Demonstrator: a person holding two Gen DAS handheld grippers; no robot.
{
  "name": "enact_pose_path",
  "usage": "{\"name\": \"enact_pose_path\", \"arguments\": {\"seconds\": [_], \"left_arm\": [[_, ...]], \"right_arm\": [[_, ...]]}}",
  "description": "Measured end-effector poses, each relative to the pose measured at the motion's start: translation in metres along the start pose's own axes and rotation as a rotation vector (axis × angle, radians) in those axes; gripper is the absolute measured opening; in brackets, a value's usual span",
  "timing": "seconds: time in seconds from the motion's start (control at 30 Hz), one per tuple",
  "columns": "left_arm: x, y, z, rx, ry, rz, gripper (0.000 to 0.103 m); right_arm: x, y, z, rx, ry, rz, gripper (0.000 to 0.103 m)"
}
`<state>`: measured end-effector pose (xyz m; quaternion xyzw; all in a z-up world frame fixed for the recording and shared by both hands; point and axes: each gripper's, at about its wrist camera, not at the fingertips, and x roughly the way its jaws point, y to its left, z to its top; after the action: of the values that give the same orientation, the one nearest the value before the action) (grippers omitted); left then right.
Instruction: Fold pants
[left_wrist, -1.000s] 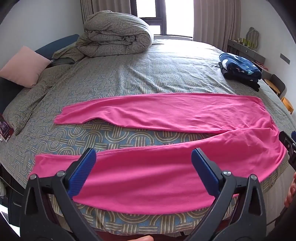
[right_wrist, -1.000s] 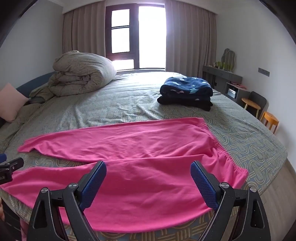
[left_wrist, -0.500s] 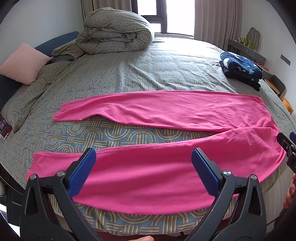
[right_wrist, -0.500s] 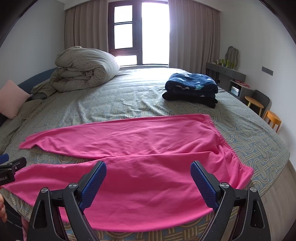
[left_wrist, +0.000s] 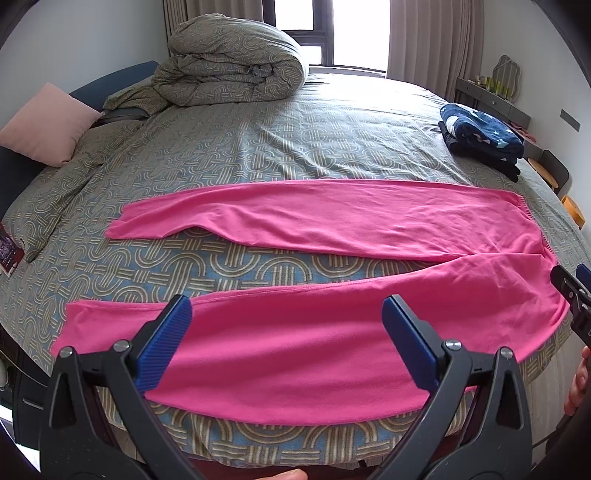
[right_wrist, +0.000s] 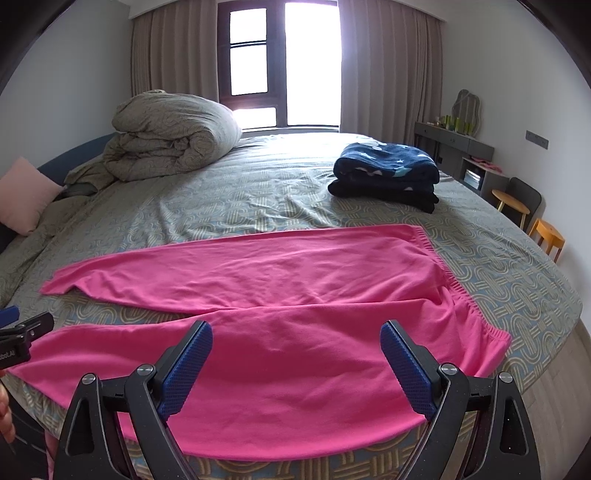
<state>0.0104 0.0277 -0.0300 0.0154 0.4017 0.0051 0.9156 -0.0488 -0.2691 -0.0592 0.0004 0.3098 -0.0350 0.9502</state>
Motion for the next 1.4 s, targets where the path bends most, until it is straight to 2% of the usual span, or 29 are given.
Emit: {"name": "enact_pose_path", "arguments": {"seconds": [1.4], "left_arm": [[-0.0037,-0.0004,-0.0047,0.009,0.000,-0.006,0.102]], "right_arm": [[0.0004,0.0024,-0.0054,-0.003,0.015,0.001,0.094]]}}
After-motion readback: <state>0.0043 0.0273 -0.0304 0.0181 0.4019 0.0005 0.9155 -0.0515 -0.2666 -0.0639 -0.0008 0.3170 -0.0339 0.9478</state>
